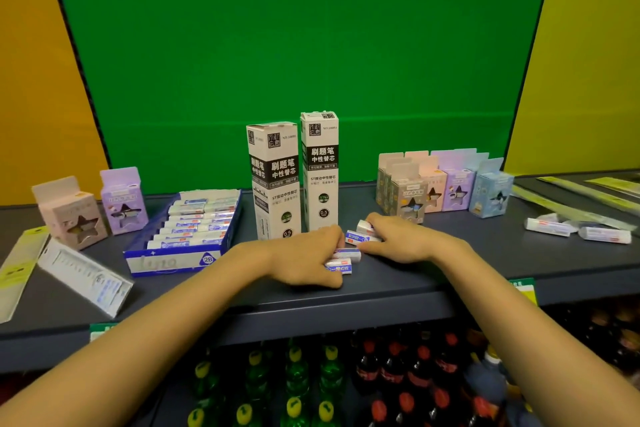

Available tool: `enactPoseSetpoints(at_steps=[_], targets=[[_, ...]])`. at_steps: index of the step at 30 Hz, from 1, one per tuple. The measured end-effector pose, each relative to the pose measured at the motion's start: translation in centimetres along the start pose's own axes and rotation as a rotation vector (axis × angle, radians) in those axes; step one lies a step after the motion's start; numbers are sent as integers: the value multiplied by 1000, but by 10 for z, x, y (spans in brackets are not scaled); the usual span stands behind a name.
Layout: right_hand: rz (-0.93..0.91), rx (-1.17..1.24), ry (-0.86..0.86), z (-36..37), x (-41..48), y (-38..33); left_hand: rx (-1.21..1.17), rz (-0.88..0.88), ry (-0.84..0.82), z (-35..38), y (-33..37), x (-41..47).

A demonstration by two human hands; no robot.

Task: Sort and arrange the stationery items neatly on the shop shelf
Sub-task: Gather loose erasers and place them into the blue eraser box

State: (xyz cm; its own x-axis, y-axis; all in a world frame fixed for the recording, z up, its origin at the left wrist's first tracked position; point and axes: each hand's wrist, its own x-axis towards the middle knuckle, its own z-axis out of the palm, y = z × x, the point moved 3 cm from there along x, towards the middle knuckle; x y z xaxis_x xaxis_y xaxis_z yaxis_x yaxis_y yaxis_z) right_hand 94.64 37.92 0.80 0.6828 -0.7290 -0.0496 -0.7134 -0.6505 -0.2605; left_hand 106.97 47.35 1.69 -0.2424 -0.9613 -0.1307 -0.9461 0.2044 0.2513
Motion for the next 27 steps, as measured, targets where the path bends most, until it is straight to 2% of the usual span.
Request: enactPoseSetpoints(at_steps=[5,16,22,27], targets=[[-15,-15,-5,-1,-2,-2,20,-80,-75,-4,1,3],[-105,149,236,-5,-35,-9,111,-42,38,2,0,-16],[-204,256,350,-22,-58,-35,12,-1,160,-9,-5,-52],[-314,310,361,-33,-67,-72,-123,25,227,-25,-34,-112]])
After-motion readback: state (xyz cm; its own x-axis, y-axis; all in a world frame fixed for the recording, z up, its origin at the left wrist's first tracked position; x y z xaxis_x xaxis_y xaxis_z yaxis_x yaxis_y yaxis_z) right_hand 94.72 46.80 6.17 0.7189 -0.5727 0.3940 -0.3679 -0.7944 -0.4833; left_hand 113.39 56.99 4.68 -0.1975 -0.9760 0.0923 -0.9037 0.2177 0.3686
